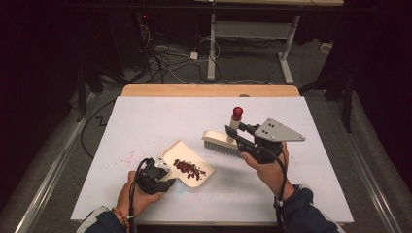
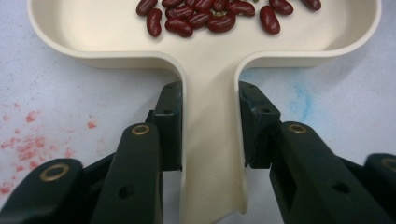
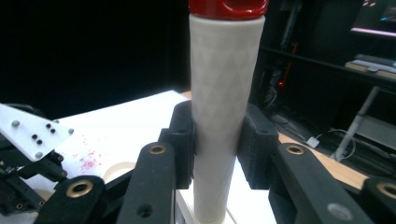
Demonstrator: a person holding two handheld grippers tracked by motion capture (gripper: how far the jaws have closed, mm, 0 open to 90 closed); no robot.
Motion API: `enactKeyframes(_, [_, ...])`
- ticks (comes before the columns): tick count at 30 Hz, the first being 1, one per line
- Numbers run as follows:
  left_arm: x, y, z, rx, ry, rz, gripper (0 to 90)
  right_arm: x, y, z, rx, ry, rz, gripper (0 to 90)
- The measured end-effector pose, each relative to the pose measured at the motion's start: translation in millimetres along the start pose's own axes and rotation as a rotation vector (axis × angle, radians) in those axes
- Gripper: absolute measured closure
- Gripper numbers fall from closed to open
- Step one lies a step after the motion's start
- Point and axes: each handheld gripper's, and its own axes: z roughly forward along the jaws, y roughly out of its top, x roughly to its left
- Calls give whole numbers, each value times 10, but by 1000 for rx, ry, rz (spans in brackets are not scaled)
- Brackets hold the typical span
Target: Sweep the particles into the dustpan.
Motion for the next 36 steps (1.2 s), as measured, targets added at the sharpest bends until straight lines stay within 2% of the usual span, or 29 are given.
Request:
enactKeyframes(8, [6,4,-3,3,-2,0,641,-175,13,-309,0,-62,10,699])
enactKeyframes(15, [22,8,-4,3,-11,-7,641,-308,-57,-571,33,-70,35,699])
enactKeyframes(21, [53,11,0,-4,-23,-17,641,-463,-128,-829,77,-54,70,699])
enactKeyframes(28, [67,9,0,-9,-13,-29,640,-612,-205,-1111,135,-37,127,699])
enactKeyframes(30, [74,8,-2,-9,-11,-29,640,-640,-219,-1165,148,-28,140,699])
enactKeyframes(32, [81,9,-2,-8,-8,-37,641,-657,-226,-1192,177,-13,121,699])
enactKeyframes(34, [82,7,-2,-8,-6,-37,640,-668,-242,-1206,200,-9,127,699])
enactKeyframes(36, [85,5,-2,-9,-6,-39,641,-690,-264,-1197,223,14,132,699])
